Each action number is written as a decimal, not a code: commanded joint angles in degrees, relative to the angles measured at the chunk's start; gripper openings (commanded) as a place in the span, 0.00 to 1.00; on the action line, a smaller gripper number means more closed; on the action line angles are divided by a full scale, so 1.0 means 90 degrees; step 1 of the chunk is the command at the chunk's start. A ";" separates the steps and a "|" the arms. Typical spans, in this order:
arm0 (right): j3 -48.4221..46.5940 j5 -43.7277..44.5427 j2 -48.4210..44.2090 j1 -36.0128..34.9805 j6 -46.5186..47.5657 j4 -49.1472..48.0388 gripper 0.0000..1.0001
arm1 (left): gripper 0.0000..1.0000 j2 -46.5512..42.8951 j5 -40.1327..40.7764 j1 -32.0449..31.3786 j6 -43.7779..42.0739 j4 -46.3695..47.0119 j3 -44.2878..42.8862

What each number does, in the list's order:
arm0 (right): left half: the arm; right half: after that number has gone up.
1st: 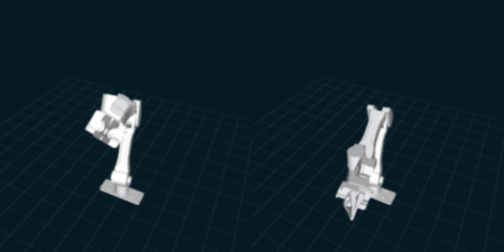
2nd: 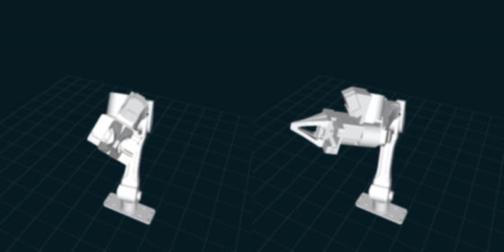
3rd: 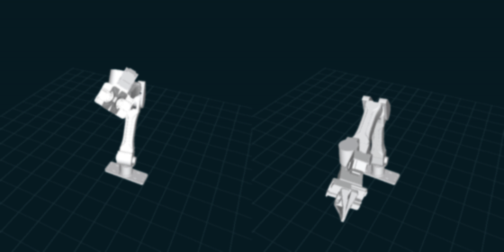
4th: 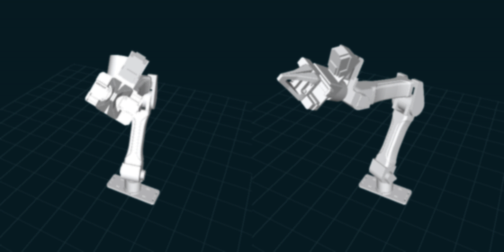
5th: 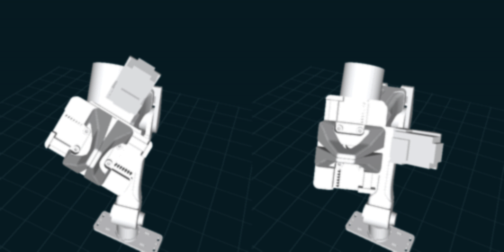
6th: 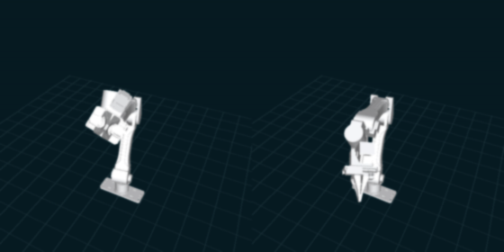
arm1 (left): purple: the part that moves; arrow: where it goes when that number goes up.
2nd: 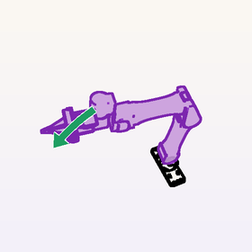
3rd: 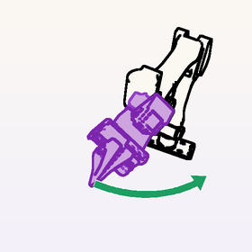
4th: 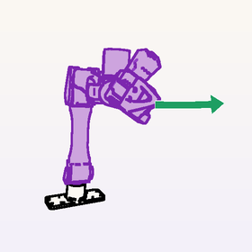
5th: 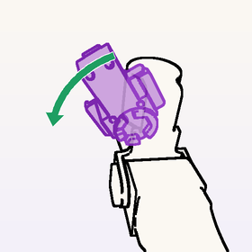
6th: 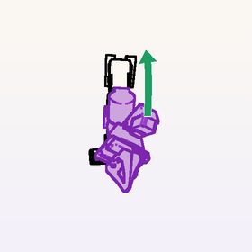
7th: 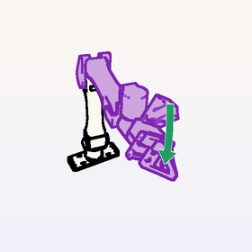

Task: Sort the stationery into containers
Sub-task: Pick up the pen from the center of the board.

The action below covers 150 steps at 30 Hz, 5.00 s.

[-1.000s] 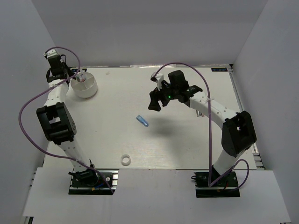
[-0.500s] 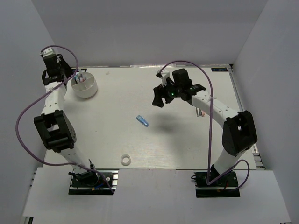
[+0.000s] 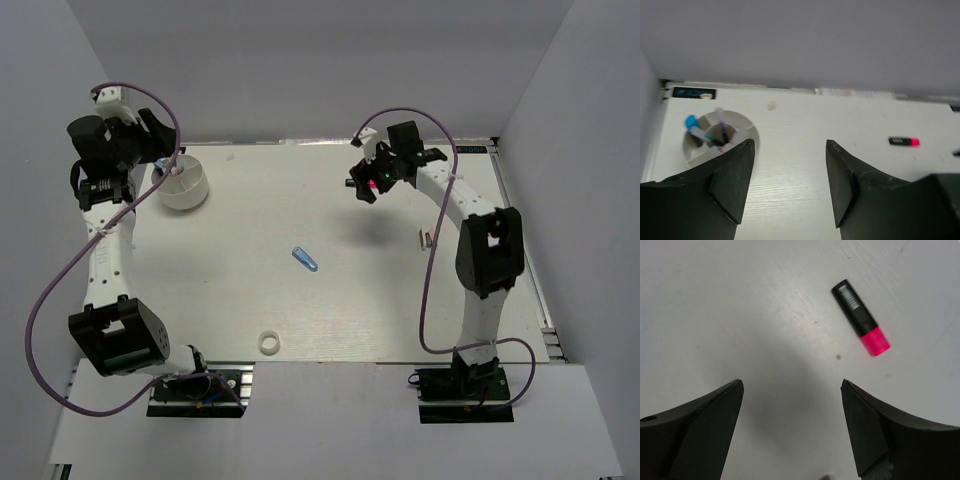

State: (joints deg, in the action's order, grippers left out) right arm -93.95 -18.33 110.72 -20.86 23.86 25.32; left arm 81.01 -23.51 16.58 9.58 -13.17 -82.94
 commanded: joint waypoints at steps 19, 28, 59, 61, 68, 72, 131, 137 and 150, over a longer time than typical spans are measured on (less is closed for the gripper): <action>-0.3213 -0.0454 0.3225 0.0687 0.1529 -0.0176 0.89 | 0.70 0.0022 -0.2251 -0.0055 -0.0079 -0.0353 0.0553; -0.3291 -0.0649 0.3606 0.0697 0.1529 -0.0333 0.76 | 0.70 0.0002 -0.2154 -0.0055 -0.0225 -0.0548 0.0562; 0.0380 -0.2104 0.0648 0.0043 0.1295 0.1278 0.00 | 0.69 -0.0389 -0.3265 -0.1978 -0.0522 -0.0541 0.2495; 0.0225 -0.2298 0.0647 0.0004 0.1051 0.1492 0.00 | 0.69 -0.0485 -0.3238 -0.2211 -0.0314 0.0075 0.2768; 0.0360 -0.3382 0.0755 0.0013 -0.0929 0.1562 0.00 | 0.66 -0.0749 -0.1815 -0.3597 -0.3276 -0.1101 0.2253; 0.0644 -0.3550 0.0687 0.0004 -0.2355 0.1103 0.00 | 0.65 -0.1187 -0.0692 -0.4633 -0.5407 -0.1281 0.2593; 0.1318 0.0874 -0.1530 -0.1891 -0.6635 0.1552 0.00 | 0.57 -0.0369 0.2221 -0.8483 -0.9688 0.2225 0.4664; 0.1347 0.0894 -0.1530 -0.1930 -0.6625 0.1561 0.00 | 0.56 -0.0252 0.2484 -0.8483 -0.9805 0.2576 0.4723; 0.1347 0.1099 -0.1735 -0.1989 -0.6577 0.1552 0.00 | 0.50 0.0148 0.2865 -0.8483 -0.9873 0.2527 0.4596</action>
State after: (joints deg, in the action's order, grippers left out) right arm -79.53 -9.67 98.21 -38.39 -35.59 39.05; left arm 81.78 0.84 -59.44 -79.11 9.47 -40.66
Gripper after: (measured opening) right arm 0.383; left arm 0.506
